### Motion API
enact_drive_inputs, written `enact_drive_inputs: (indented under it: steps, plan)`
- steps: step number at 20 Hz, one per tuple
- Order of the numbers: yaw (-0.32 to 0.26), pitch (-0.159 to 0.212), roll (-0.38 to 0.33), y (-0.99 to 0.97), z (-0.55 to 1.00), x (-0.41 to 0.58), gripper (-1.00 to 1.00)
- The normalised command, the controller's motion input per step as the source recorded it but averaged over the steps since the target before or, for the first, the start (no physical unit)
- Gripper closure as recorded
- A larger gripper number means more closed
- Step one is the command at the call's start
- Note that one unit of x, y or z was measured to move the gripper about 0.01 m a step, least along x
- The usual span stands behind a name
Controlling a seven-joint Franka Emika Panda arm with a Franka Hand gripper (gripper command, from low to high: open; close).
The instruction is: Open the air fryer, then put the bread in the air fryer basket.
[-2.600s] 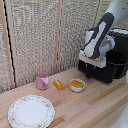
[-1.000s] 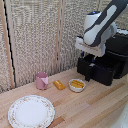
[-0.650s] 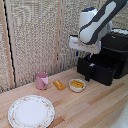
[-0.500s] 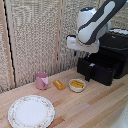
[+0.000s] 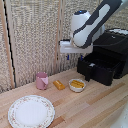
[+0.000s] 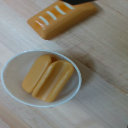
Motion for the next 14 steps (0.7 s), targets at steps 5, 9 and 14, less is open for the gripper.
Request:
enact_drive_inputs:
  steps: [5, 9, 14]
  plan:
    - [0.213, 0.108, 0.048, 0.48, -0.01, 0.383, -1.0]
    - [0.215, 0.145, 0.026, 0.48, -0.11, 0.331, -1.0]
    - [0.156, 0.239, 0.0, 0.17, -0.16, 0.33, -1.0]
